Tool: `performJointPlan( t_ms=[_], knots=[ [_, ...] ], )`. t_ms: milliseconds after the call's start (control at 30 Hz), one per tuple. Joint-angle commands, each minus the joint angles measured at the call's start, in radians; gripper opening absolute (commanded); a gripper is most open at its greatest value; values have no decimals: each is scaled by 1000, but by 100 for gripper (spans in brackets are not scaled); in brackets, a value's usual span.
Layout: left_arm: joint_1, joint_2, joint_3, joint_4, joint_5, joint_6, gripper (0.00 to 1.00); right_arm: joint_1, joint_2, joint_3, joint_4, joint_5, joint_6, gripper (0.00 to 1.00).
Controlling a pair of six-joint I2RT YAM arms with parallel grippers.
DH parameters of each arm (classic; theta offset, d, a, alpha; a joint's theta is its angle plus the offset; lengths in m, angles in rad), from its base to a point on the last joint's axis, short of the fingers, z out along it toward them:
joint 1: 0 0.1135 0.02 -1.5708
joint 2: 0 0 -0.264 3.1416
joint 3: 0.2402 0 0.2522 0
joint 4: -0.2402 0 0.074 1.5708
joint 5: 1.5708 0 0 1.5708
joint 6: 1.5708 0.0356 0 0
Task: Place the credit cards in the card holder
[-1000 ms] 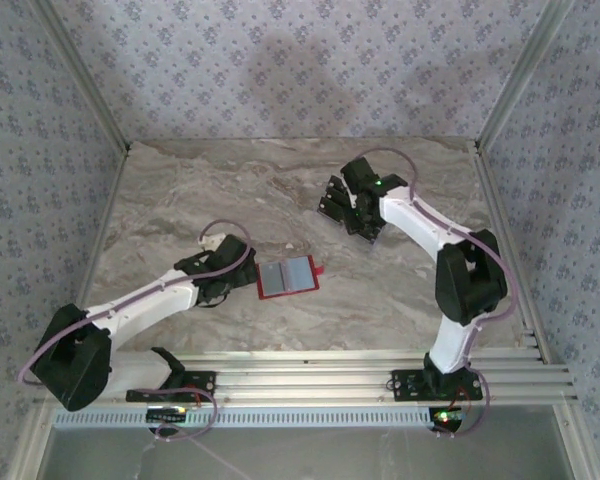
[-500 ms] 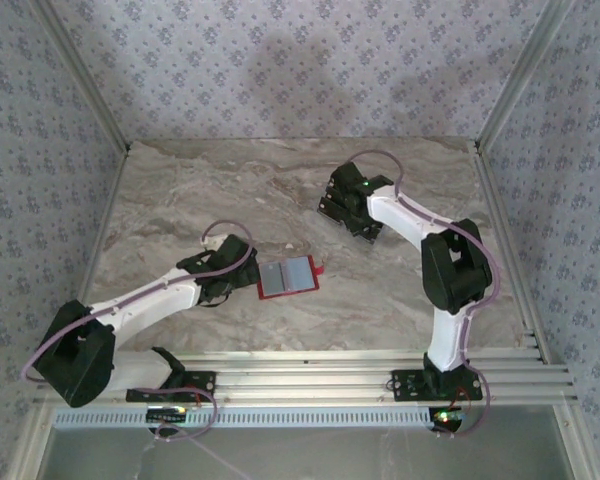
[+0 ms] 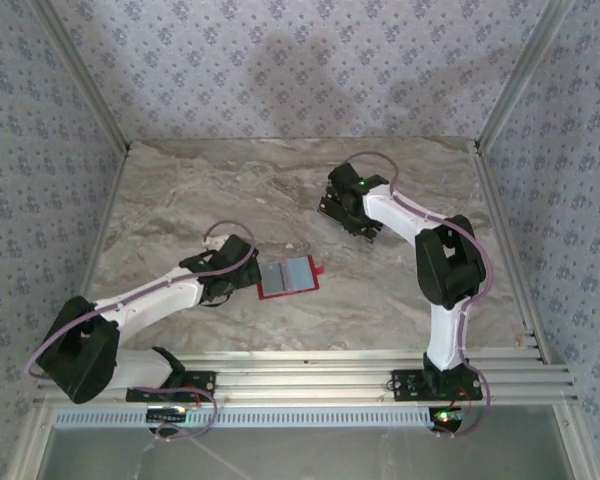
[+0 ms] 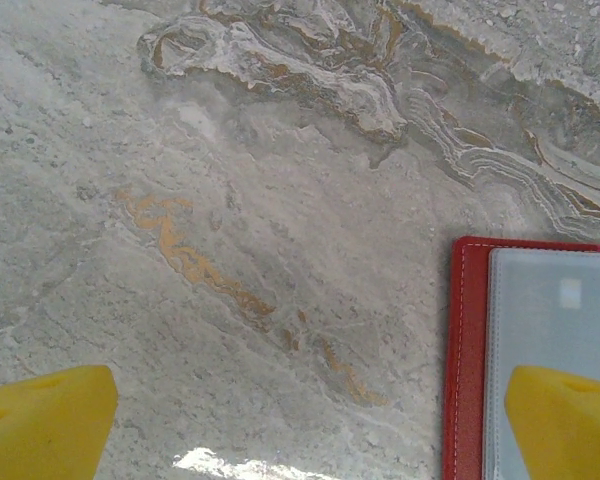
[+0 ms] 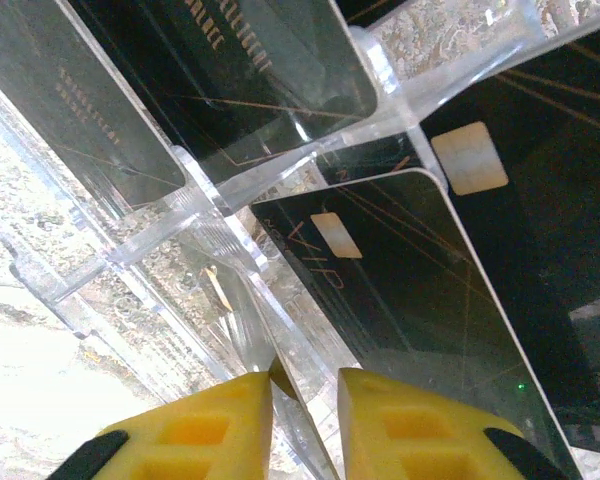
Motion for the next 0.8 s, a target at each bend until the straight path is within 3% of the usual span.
performJointPlan(
  t_ms=[0, 767],
  knots=[
    [-9, 7, 12, 12, 5, 14, 100, 6, -25, -6, -22, -31, 5, 23],
    [-14, 10, 15, 20, 12, 17, 100, 8, -50, -7, -73, -28, -14, 24]
  ],
)
